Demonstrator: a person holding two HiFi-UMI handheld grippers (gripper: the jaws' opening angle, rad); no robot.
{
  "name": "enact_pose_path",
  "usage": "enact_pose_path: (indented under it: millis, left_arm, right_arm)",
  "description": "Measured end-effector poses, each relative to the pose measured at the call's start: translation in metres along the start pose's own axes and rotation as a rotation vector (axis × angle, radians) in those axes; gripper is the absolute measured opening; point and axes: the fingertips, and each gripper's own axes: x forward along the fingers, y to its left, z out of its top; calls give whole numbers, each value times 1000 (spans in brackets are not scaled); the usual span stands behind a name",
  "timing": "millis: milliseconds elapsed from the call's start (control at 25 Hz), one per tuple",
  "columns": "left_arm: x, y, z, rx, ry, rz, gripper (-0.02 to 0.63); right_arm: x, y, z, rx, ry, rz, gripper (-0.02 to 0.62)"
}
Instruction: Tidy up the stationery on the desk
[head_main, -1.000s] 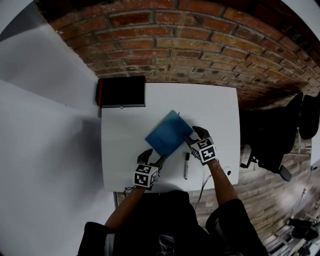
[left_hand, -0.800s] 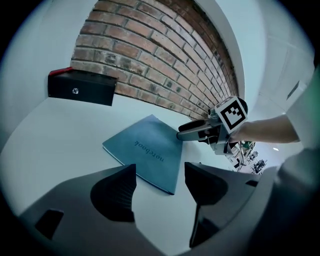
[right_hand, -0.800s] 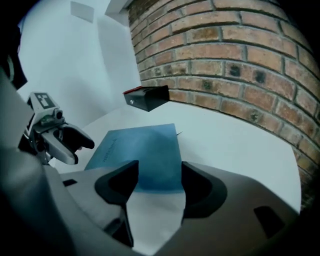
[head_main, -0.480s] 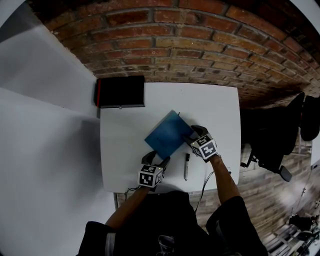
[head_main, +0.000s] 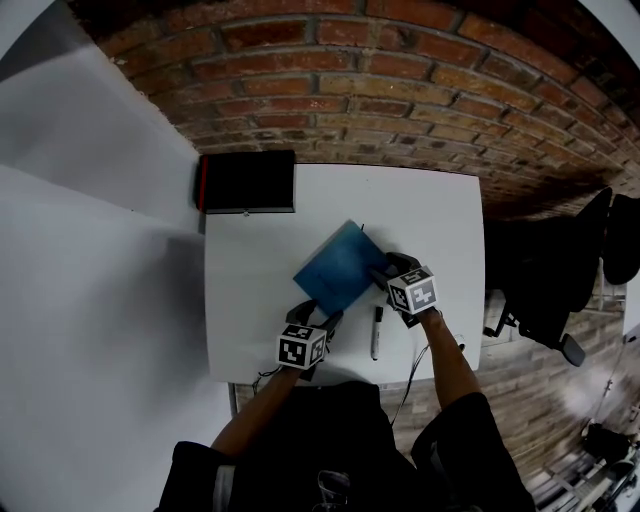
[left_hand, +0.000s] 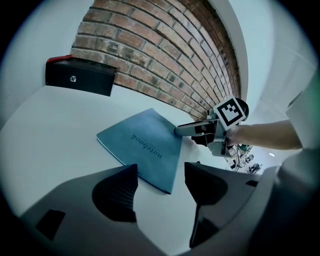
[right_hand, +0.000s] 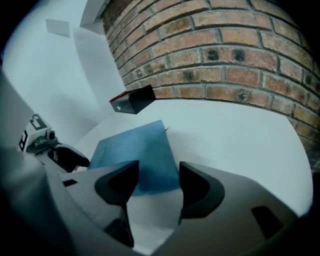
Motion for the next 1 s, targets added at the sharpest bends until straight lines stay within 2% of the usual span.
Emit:
enact_pose_path:
  millis: [120, 200, 280, 360, 480, 680, 840, 1000]
  left_arm:
    - [-2, -2, 2, 26, -16, 5, 293]
    - [-2, -8, 5, 47, -18, -13, 287]
    - [-1, -11, 7, 61, -12, -5, 287]
    - [-7, -8, 9, 68, -29, 32, 288]
    - [-21, 12, 7, 84, -52, 110, 288]
    - [-14, 26, -5, 19, -15, 129, 288]
    - [-13, 33, -4, 1, -26, 191, 287]
    - [-16, 42, -9, -25, -8, 242, 238]
  right_arm:
    - [-2, 4, -2, 26, 24, 33, 252]
    - [1, 17, -5, -7, 56, 78, 245]
    - [5, 26, -7, -68, 77, 68, 238]
    - [5, 28, -7, -97, 81, 42, 238]
    - [4, 28, -7, -81, 72, 41, 238]
    - [4, 28, -8, -73, 75, 32, 238]
    - [5, 28, -7, -50, 86, 21, 238]
    - [4, 28, -8, -51, 111, 26, 238]
